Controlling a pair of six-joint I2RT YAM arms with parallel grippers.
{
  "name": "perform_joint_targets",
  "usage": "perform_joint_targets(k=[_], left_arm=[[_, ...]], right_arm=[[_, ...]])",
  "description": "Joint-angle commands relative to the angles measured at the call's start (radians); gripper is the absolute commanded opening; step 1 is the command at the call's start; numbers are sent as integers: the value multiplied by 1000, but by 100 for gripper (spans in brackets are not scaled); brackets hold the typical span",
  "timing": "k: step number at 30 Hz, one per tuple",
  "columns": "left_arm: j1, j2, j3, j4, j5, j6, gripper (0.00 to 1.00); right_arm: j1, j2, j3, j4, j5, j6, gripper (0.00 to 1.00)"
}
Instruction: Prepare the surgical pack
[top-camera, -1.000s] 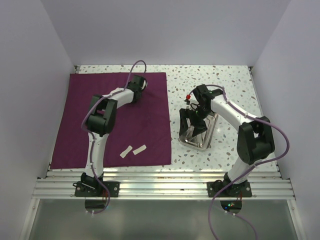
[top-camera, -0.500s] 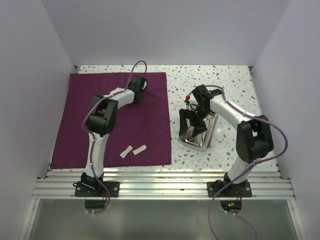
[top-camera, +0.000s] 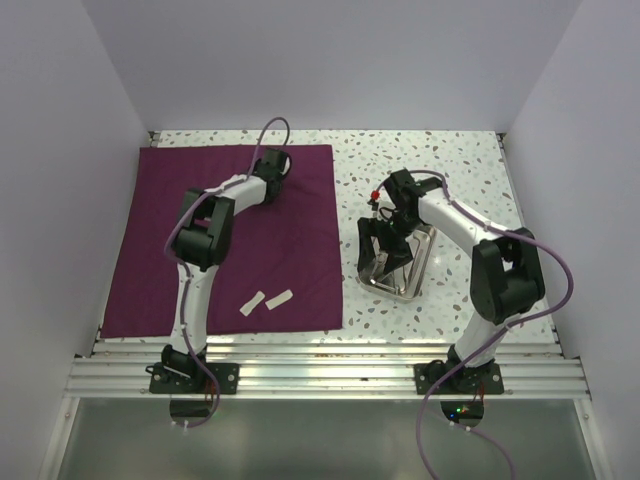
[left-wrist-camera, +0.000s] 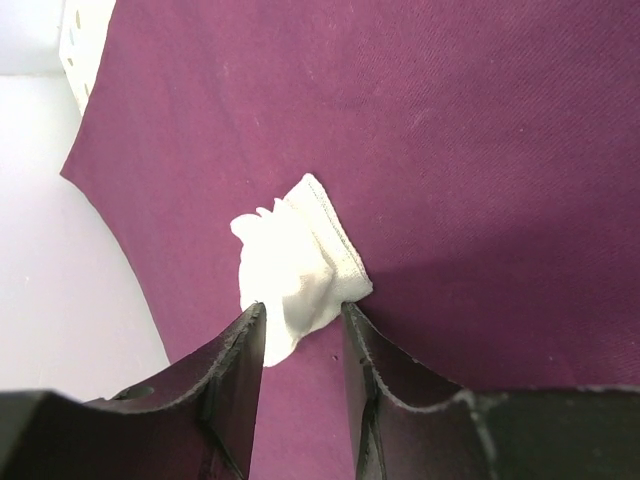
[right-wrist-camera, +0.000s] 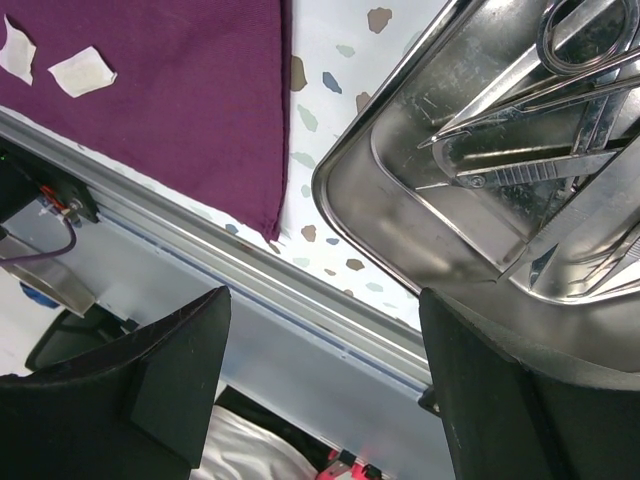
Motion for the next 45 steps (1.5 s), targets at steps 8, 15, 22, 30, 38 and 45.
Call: perform_joint_targets(k=[8,15,22,30,38,45], left_arm=[[36,50,41,-6,82,-32,37],[40,78,65,-11,79,-31,31],[40,75,87,-9,66,-37,8],[37,-52,102,-72,46,-130,0],[2,-218,194,-334,279,-307,0],[-38,-512,-151,-255,563,-435,0]], right_arm=[[5,11,43,-6,-18,-7,80],[3,17,49,-8,-15,-7,80],[5,16,54,-12,-8,-7,80],[3,10,86,-3,-7,5,80],[3,-1,132,35,-44,28,82],[5,-7,199,34,-82,80,85]])
